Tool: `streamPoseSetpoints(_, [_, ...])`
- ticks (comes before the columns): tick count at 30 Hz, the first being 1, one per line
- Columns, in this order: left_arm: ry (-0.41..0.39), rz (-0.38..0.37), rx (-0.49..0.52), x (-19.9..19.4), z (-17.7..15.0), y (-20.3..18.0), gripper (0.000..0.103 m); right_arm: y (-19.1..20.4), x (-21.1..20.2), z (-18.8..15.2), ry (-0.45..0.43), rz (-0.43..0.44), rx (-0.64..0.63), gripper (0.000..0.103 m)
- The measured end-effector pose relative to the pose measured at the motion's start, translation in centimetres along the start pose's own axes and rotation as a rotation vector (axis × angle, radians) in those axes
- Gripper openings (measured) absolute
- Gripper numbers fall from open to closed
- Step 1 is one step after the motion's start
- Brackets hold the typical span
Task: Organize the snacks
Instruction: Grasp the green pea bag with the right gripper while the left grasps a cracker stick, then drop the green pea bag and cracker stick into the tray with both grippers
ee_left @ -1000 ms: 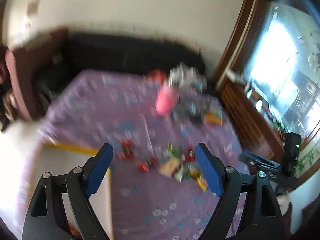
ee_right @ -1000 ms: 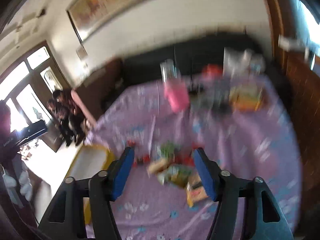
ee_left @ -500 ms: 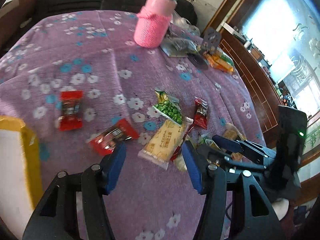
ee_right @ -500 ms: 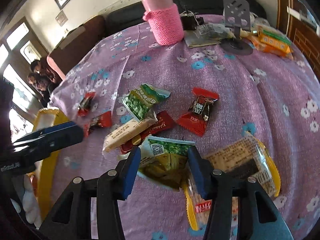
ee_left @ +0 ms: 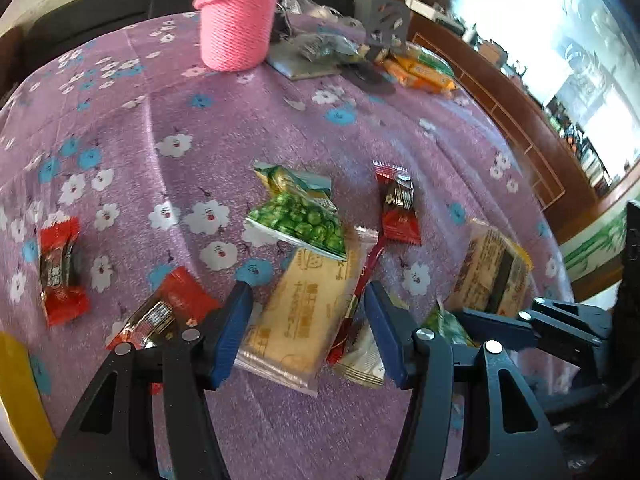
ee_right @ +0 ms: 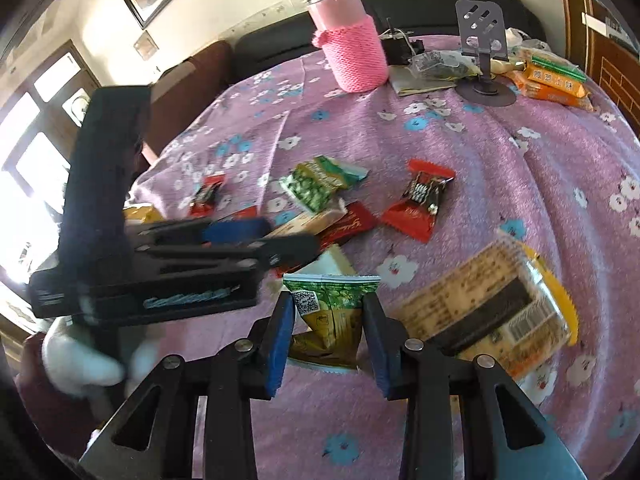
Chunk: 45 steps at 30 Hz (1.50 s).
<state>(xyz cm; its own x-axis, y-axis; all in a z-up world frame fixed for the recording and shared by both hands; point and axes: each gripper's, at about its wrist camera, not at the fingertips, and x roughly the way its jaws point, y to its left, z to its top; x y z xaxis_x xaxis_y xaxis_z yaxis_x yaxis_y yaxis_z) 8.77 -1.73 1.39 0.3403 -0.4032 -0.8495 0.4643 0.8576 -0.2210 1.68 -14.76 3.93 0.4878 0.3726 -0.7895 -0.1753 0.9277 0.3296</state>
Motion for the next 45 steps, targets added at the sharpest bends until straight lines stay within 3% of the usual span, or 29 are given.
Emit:
streamPoseSetpoints(1, [0.002, 0.013, 0.016, 0.1, 0.0, -0.2, 0.055, 0.1, -0.1, -0.1, 0.000, 0.006, 0.000, 0.035])
streamPoseSetpoints(2, [-0.002, 0.033, 0.033, 0.0, -0.1, -0.5, 0.041, 0.1, -0.2, -0.2, 0.000, 0.011, 0.001, 0.035])
streamPoseSetpoints(3, [-0.003, 0.022, 0.052, -0.1, -0.4, -0.8, 0.033, 0.1, -0.3, -0.4, -0.001, 0.015, 0.003, 0.035])
streamPoseSetpoints(4, [-0.003, 0.018, 0.056, -0.2, -0.5, -0.8, 0.028, 0.1, -0.5, -0.5, -0.003, 0.020, 0.006, 0.035])
streamPoseSetpoints(7, [-0.012, 0.052, 0.057, -0.9, -1.1, -1.0, 0.027, 0.2, -0.7, -1.0, -0.008, 0.031, 0.013, 0.035])
streamPoseSetpoints(10, [-0.025, 0.049, 0.033, -2.0, -1.7, -0.7, 0.007, 0.3, -1.0, -1.4, -0.009, 0.040, 0.019, 0.034])
streamPoseSetpoints(14, [-0.065, 0.048, -0.009, -4.6, -2.9, 0.0, 0.007, 0.7, -2.0, -2.0, -0.016, 0.069, 0.028, 0.027])
streamPoseSetpoints(17, [-0.089, 0.026, -0.036, -6.2, -4.0, 0.4, 0.007, 1.3, -2.7, -2.4, -0.016, 0.087, 0.023, 0.001])
streamPoseSetpoints(21, [-0.129, 0.014, -0.068, -8.8, -6.0, 0.9, 0.007, 2.3, -3.6, -3.1, -0.024, 0.089, 0.004, 0.001])
streamPoseSetpoints(22, [-0.136, 0.016, -0.072, -9.3, -6.5, 0.8, 0.007, 2.5, -3.7, -3.2, -0.025, 0.090, 0.001, 0.001])
streamPoseSetpoints(25, [-0.165, 0.015, -0.087, -11.2, -8.2, 1.0, 0.007, 2.5, -3.8, -3.4, -0.032, 0.051, 0.005, 0.015])
streamPoseSetpoints(27, [-0.185, 0.011, -0.111, -12.5, -9.5, 1.3, 0.007, 1.6, -3.4, -3.4, -0.022, 0.034, 0.065, 0.048])
streamPoseSetpoints(32, [-0.249, 0.006, -0.146, -15.3, -12.5, 1.6, 0.007, 0.4, -2.4, -3.7, -0.010, -0.043, 0.118, 0.051])
streamPoseSetpoints(35, [-0.293, -0.004, -0.193, -17.0, -14.4, 2.4, 0.007, 0.9, -1.3, -4.3, 0.007, -0.051, 0.090, 0.063])
streamPoseSetpoints(40, [-0.358, 0.001, -0.287, -19.7, -17.3, 4.8, 0.007, 2.7, 0.3, -4.8, 0.019, -0.093, 0.037, 0.058])
streamPoseSetpoints(41, [-0.371, 0.005, -0.308, -20.3, -18.0, 5.5, 0.007, 3.0, 0.3, -4.8, 0.010, -0.102, 0.026, 0.041])
streamPoseSetpoints(45, [-0.404, 0.048, -0.367, -22.1, -20.2, 7.9, 0.007, 3.7, -0.2, -5.2, -0.003, -0.087, 0.039, 0.035])
